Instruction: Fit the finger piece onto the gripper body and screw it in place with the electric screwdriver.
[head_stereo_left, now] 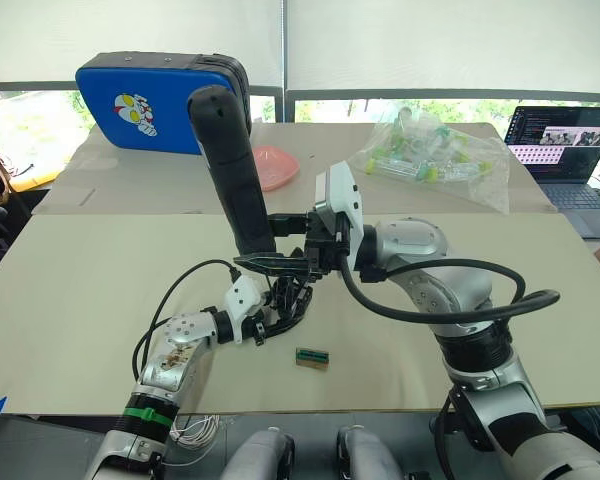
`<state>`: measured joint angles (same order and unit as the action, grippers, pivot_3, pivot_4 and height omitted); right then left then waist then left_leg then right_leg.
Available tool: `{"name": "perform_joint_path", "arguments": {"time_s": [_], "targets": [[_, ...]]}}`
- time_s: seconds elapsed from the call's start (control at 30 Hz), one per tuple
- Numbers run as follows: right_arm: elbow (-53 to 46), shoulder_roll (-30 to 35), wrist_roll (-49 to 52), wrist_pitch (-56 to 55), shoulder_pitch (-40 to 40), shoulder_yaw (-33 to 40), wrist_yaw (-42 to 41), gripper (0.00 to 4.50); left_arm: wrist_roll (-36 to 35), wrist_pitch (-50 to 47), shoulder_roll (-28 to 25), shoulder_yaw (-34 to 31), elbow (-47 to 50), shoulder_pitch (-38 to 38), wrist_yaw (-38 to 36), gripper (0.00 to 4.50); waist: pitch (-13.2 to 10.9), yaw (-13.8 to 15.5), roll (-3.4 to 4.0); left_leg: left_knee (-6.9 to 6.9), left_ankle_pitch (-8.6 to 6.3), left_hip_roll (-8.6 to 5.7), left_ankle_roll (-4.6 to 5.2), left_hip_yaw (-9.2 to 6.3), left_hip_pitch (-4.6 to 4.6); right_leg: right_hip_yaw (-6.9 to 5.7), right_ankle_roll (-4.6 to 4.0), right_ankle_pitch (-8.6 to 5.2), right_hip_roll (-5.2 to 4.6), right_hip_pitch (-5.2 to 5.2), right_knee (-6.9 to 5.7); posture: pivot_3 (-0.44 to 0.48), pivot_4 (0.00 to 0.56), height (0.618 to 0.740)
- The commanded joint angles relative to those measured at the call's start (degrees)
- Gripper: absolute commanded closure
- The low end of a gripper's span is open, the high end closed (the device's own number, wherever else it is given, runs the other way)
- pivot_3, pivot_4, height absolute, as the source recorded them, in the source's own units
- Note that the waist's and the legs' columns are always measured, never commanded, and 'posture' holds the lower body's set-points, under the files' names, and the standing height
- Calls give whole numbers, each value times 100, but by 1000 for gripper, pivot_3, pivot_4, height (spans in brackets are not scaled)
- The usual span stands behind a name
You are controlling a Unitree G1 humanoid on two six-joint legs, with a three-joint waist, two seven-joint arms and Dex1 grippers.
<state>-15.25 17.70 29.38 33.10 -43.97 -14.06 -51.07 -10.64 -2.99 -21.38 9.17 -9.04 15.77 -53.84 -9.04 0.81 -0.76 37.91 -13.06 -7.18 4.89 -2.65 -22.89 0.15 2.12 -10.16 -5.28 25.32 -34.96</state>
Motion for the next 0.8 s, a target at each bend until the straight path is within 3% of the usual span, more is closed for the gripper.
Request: {"name": "perform_joint_path", "arguments": {"time_s": [0.03, 0.8], "targets": [[-170, -28, 100, -28, -38, 117, -1, 2542, 40, -165, -23, 193, 28, -169, -85, 2207, 0, 0, 0, 0, 0, 0, 0, 0, 0, 0, 0, 0, 0, 0, 0, 0, 150, 740], [-56, -51, -10, -174, 76, 140, 12, 2542, 38, -160, -17, 184, 26, -204, -70, 2207, 0, -4, 0, 0, 0, 0, 0, 0, 0, 0, 0, 0, 0, 0, 0, 0, 150, 740]]}}
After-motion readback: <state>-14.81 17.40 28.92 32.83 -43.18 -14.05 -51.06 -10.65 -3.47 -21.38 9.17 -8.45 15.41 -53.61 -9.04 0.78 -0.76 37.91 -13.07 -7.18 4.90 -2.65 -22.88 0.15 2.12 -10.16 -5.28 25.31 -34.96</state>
